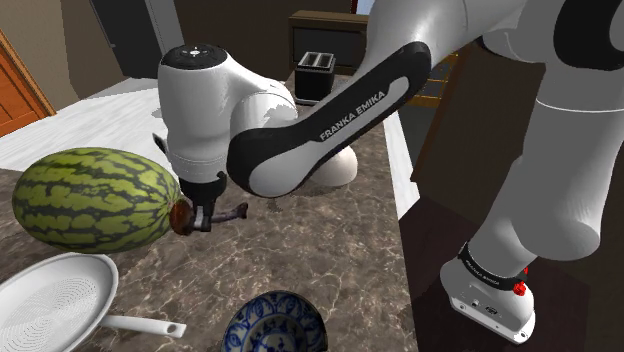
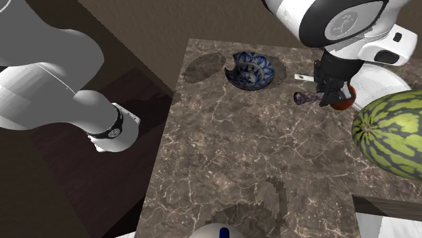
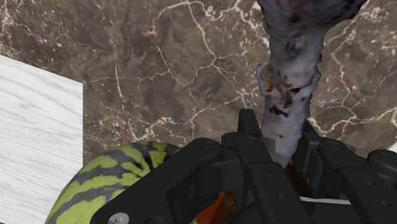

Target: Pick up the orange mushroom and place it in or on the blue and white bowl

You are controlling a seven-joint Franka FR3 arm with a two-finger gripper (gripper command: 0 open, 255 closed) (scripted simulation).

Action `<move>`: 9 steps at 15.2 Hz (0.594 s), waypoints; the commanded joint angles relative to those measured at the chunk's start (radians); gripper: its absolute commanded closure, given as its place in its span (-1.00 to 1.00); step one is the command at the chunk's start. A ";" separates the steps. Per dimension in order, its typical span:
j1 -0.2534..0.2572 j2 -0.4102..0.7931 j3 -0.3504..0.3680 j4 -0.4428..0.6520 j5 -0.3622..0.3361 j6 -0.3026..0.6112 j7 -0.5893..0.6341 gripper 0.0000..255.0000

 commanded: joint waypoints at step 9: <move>0.061 -0.225 0.094 -0.257 0.096 0.052 0.134 1.00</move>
